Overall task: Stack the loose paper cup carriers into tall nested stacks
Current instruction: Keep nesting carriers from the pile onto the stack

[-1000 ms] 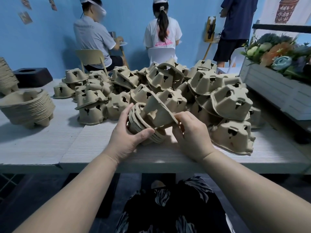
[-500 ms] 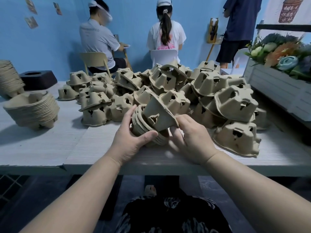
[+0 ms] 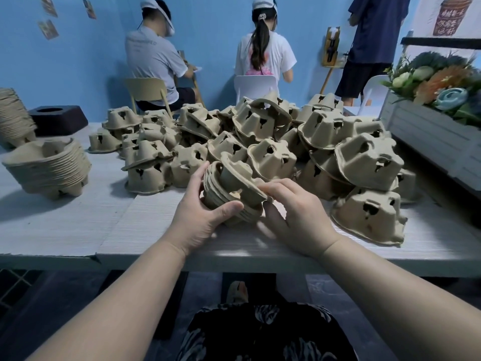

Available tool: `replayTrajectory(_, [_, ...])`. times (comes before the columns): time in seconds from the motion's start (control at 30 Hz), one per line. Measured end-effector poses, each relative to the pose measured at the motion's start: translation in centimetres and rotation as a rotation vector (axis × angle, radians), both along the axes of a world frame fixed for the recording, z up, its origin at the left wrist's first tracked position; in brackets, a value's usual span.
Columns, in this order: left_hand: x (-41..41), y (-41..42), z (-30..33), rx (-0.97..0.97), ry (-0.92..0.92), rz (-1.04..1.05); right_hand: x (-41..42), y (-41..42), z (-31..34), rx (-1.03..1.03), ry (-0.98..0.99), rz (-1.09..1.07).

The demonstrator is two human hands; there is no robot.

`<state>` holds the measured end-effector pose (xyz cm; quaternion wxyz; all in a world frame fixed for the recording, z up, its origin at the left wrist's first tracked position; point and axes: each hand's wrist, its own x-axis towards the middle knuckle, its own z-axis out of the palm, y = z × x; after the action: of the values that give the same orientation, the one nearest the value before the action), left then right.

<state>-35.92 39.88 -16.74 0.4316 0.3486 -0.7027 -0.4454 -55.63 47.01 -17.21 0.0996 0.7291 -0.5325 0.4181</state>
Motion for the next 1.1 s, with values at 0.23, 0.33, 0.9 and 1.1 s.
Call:
replayTrajectory(0.23, [-0.1, 0.2, 0.0, 0.016, 0.007, -0.005, 0.2, -0.2, 0.1, 0.064, 0.174, 0.074])
replayTrajectory(0.33, [-0.3, 0.3, 0.0, 0.011, 0.011, -0.001, 0.2, -0.4, -0.1, 0.114, 0.180, 0.109])
replayTrajectory(0.9, [-4.1, 2.7, 0.5, -0.082, -0.039, -0.137, -7.2, 6.6, 0.9, -0.046, -0.010, -0.641])
replayTrajectory(1.1, [-5.0, 3.2, 0.2, -0.089, -0.028, -0.142, -8.5, 8.6, 0.2, 0.264, -0.169, -0.736])
